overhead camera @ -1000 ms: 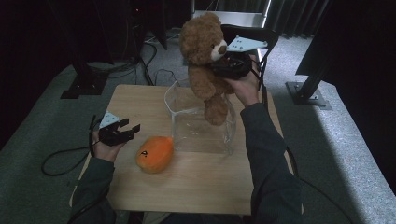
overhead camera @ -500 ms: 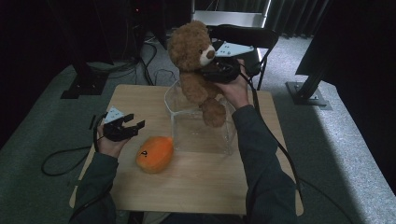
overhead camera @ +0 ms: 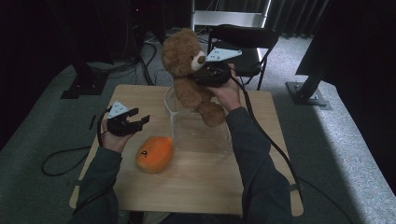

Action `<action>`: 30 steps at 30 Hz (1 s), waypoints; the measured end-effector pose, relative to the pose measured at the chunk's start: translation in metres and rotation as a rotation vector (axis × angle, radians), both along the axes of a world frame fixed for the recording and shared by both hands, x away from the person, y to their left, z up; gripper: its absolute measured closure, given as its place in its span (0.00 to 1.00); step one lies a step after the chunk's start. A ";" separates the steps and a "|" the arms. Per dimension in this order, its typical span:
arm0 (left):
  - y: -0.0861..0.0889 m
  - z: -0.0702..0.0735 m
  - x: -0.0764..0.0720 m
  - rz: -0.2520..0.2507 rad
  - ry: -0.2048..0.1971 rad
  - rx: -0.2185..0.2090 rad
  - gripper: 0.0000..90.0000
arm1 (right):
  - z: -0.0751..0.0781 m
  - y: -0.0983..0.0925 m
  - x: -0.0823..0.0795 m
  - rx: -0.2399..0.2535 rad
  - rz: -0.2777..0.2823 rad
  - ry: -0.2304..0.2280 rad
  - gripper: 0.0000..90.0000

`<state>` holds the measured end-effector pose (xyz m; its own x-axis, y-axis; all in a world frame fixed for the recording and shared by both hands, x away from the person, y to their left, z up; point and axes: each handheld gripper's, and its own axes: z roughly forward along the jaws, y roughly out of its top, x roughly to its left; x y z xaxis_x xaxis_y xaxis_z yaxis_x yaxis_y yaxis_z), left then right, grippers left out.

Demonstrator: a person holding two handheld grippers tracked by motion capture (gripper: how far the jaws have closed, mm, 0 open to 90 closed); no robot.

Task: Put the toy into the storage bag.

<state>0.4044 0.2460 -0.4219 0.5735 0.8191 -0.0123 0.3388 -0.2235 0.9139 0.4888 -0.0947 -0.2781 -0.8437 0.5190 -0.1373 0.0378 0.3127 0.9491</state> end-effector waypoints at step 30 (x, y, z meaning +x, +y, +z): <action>-0.030 0.030 0.019 -0.062 -0.045 -0.024 0.43 | -0.029 0.022 0.004 -0.077 0.068 0.066 0.54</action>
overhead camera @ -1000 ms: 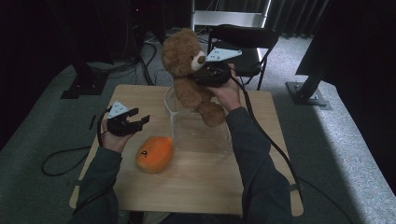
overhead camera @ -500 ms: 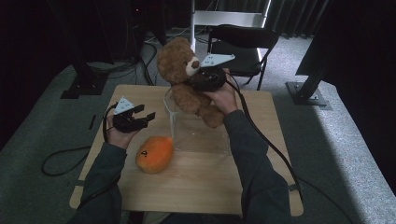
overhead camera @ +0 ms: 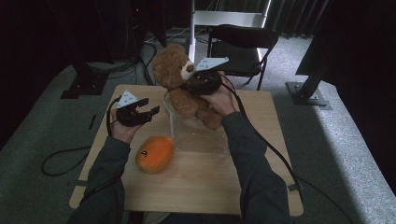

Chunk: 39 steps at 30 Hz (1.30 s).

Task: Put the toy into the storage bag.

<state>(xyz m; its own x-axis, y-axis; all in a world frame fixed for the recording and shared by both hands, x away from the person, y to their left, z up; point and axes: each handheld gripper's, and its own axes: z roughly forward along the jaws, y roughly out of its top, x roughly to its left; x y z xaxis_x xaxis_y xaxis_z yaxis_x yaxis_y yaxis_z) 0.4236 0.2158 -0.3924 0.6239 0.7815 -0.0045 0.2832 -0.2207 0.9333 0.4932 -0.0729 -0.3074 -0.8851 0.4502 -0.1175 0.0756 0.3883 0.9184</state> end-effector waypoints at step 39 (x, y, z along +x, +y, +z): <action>-0.022 0.028 0.016 -0.114 -0.033 -0.022 0.41 | -0.006 0.025 0.001 -0.203 0.147 0.028 0.53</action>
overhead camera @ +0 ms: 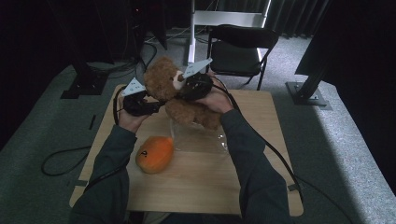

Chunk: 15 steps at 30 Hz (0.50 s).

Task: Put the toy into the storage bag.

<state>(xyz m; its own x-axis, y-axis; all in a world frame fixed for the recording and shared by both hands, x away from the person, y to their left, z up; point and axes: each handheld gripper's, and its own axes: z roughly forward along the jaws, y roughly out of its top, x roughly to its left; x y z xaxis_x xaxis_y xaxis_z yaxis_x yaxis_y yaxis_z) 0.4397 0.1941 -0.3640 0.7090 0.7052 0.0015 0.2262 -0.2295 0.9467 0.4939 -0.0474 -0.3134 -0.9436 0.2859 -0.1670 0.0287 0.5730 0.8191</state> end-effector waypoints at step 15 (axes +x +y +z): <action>-0.001 -0.006 0.001 -0.005 0.006 0.006 0.41 | -0.007 -0.003 0.007 -0.038 0.007 0.028 0.51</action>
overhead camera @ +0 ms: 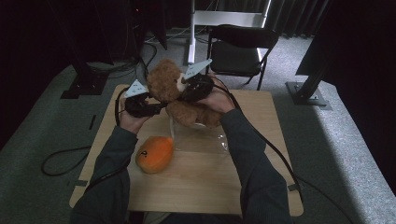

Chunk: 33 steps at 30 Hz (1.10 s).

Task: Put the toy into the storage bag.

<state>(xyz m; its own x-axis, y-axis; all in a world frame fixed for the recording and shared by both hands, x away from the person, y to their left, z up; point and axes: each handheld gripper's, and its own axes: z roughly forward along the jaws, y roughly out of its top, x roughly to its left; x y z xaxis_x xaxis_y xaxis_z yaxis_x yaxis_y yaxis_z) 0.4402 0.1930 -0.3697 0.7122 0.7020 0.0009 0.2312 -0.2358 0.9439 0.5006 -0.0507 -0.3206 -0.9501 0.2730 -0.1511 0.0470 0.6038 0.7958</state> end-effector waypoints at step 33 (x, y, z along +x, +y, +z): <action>0.009 -0.007 -0.003 0.009 0.001 -0.018 0.40 | 0.002 -0.001 0.005 -0.082 -0.073 0.077 0.28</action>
<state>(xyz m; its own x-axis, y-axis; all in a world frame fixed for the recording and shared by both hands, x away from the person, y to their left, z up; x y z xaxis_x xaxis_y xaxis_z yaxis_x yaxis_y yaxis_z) 0.4375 0.2018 -0.3767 0.7060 0.7081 -0.0129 0.2343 -0.2163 0.9478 0.5055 -0.0516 -0.3181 -0.9377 0.3320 -0.1029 0.1527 0.6595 0.7360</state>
